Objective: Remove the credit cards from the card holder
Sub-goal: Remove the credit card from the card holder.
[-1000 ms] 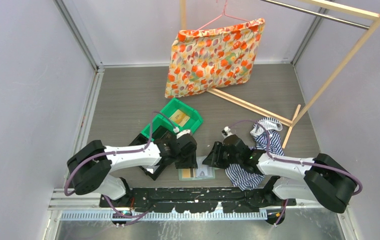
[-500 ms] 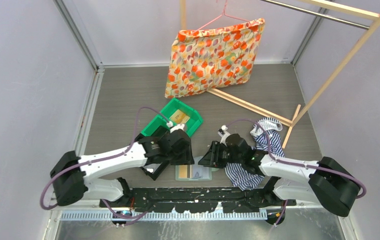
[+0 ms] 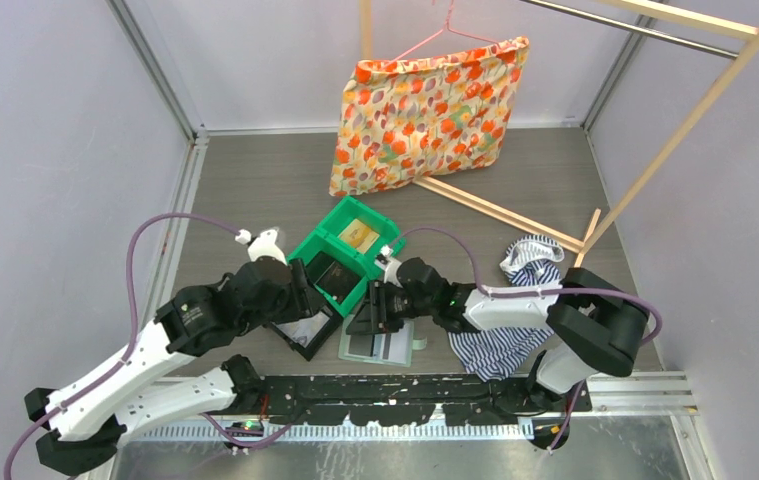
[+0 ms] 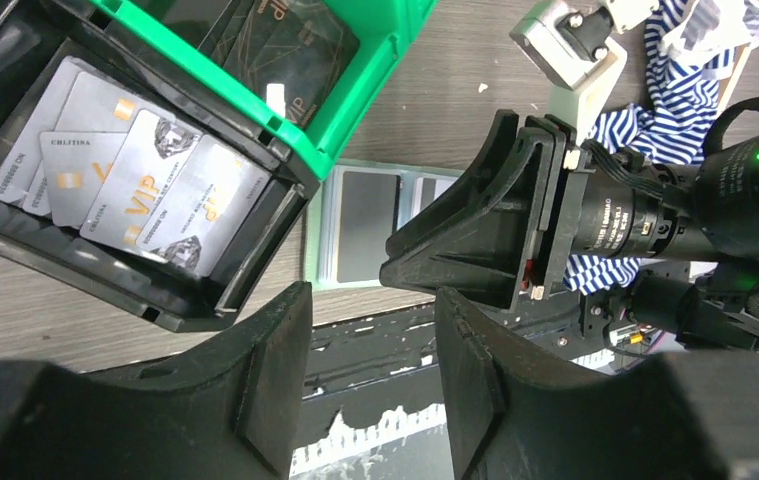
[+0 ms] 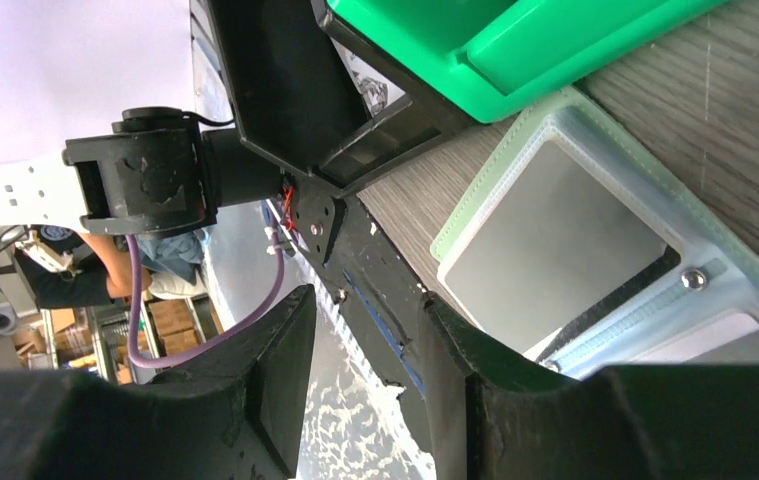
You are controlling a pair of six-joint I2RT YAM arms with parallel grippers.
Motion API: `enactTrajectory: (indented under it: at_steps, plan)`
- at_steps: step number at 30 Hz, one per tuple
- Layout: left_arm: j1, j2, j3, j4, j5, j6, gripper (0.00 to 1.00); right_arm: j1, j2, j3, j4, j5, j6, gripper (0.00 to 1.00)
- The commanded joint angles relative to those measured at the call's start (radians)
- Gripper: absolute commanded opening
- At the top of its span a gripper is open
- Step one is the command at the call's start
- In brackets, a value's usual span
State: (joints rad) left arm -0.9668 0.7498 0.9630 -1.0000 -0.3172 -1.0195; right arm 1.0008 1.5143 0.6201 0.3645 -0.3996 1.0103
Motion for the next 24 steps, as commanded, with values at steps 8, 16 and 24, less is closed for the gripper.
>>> enactTrajectory:
  at_steps: [8, 16, 24]
  plan:
    - [0.001, 0.155, -0.088, 0.184, 0.181, 0.004, 0.48, 0.001, -0.198, -0.060, -0.167, 0.194, -0.072, 0.47]
    - [-0.010, 0.334, -0.184, 0.369, 0.268, -0.002, 0.50, 0.002, -0.273, -0.191, -0.189, 0.233, -0.036, 0.40]
    - [-0.025, 0.420, -0.254, 0.432, 0.225, -0.024, 0.46, 0.000, -0.317, -0.209, -0.218, 0.272, -0.023, 0.29]
